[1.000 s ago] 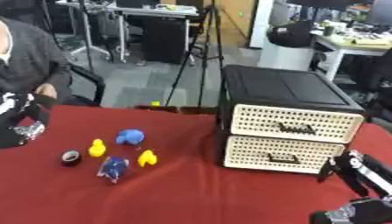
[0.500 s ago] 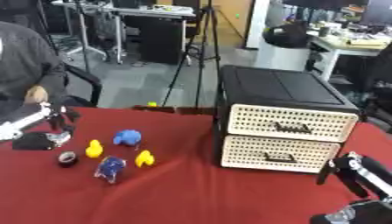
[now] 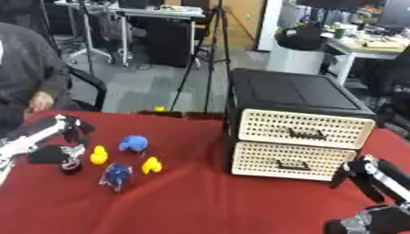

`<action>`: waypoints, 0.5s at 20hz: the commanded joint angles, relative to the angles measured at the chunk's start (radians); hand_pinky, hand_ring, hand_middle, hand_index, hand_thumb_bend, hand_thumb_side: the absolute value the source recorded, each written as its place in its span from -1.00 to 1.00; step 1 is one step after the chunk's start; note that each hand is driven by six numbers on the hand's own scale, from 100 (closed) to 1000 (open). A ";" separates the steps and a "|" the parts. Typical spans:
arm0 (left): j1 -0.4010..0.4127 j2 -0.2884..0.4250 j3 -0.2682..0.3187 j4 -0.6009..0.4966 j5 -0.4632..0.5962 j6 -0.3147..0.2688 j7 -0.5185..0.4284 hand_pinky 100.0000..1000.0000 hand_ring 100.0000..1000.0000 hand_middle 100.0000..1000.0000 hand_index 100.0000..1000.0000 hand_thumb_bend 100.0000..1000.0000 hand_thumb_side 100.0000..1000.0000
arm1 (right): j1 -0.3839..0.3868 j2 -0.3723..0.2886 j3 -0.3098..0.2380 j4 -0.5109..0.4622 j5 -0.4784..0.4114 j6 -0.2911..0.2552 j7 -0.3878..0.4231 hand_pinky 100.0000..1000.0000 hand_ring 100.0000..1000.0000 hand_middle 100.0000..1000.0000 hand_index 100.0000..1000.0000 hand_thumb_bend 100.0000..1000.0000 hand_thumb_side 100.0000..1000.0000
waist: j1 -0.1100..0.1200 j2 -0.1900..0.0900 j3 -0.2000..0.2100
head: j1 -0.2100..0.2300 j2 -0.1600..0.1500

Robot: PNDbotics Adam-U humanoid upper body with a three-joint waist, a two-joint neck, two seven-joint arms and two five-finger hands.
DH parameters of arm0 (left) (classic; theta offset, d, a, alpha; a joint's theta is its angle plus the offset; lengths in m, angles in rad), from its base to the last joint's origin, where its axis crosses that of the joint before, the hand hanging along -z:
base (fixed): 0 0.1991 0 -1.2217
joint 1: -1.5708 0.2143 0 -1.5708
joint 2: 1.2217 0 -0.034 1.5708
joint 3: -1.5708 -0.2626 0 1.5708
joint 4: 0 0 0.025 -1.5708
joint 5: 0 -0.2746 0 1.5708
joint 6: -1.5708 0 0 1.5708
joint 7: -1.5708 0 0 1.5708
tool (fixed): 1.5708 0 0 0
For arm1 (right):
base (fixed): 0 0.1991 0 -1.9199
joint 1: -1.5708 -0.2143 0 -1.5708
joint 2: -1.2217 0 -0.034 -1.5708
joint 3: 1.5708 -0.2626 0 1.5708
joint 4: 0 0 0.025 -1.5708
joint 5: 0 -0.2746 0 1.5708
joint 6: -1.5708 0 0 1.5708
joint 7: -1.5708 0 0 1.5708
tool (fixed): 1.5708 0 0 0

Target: Pick up objects from table and place into drawer.

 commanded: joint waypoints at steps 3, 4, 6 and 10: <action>0.029 0.034 0.034 -0.120 0.119 0.062 0.010 0.12 0.09 0.21 0.59 -1.00 0.21 | -0.066 -0.056 -0.007 0.003 -0.007 0.011 -0.022 -1.00 -1.00 -1.00 0.18 1.00 0.21 | 0.004 -0.011 0.006 | -0.007 -0.003; 0.041 0.035 0.037 -0.141 0.139 0.072 0.011 0.13 0.09 0.21 0.59 -1.00 0.23 | -0.082 -0.060 -0.005 0.013 -0.007 0.013 -0.026 -1.00 -1.00 -1.00 0.21 1.00 0.21 | 0.004 -0.011 0.007 | -0.009 -0.004; 0.068 0.036 0.045 -0.187 0.175 0.090 0.013 0.13 0.09 0.20 0.59 -1.00 0.25 | -0.114 -0.068 0.000 0.037 -0.006 0.016 -0.031 -1.00 -1.00 -1.00 0.24 1.00 0.22 | 0.004 -0.010 0.011 | -0.014 -0.004; 0.113 0.033 0.057 -0.266 0.230 0.127 0.015 0.13 0.08 0.20 0.59 -1.00 0.26 | -0.168 -0.078 0.009 0.095 0.000 0.019 -0.034 -1.00 -1.00 -1.00 0.27 1.00 0.21 | 0.004 -0.010 0.017 | -0.019 -0.002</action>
